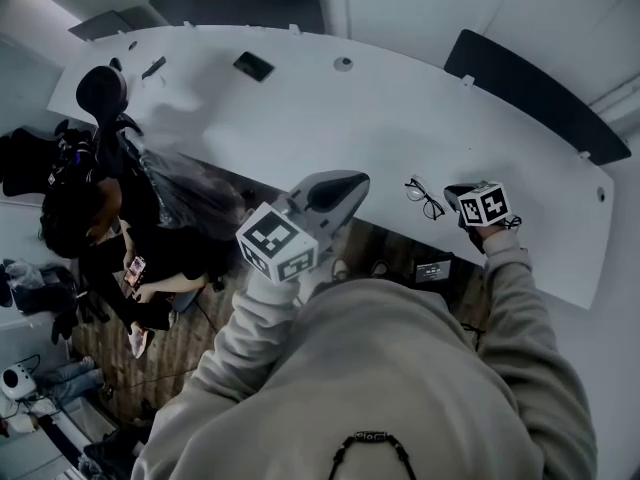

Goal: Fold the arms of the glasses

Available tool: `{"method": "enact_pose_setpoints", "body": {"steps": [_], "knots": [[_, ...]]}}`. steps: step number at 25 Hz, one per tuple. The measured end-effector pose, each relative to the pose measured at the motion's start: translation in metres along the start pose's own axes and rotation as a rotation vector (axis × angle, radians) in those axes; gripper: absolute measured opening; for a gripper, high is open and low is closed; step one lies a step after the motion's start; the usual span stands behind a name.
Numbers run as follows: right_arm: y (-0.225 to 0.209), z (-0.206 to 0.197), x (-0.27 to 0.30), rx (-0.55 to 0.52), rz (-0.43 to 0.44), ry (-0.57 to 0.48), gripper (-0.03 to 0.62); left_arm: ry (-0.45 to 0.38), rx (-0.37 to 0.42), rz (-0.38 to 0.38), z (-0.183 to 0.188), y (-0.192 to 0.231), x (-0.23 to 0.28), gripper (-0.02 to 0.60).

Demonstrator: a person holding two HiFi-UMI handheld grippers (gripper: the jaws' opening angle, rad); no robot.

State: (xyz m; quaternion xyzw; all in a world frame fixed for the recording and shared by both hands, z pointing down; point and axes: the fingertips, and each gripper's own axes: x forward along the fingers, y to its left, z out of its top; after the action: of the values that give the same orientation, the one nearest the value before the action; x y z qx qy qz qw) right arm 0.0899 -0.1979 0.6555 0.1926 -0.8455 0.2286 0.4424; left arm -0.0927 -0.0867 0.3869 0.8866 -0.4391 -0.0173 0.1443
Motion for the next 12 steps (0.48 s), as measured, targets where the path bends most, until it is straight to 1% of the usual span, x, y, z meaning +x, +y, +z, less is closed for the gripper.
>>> {"method": "enact_pose_setpoints", "body": {"steps": [1,3,6,9,12], "knots": [[0.007,0.009,-0.009,0.002,0.016,-0.049,0.023,-0.001,0.003,-0.006,0.001,-0.001,0.001,0.006],[0.023,0.03,-0.031,-0.007,0.035,-0.153,0.023,-0.003,0.006,-0.02,0.003,-0.004,0.003,0.006],[0.05,0.059,-0.071,-0.023,0.029,-0.297,0.021,-0.014,0.001,-0.053,0.005,-0.014,0.005,0.006],[0.077,0.082,-0.112,-0.041,0.024,-0.407,0.021,-0.023,0.0,-0.088,0.006,-0.024,0.007,0.006],[0.097,0.099,-0.151,-0.055,0.023,-0.491,0.021,-0.021,0.004,-0.113,0.006,-0.03,0.011,0.006]]}}
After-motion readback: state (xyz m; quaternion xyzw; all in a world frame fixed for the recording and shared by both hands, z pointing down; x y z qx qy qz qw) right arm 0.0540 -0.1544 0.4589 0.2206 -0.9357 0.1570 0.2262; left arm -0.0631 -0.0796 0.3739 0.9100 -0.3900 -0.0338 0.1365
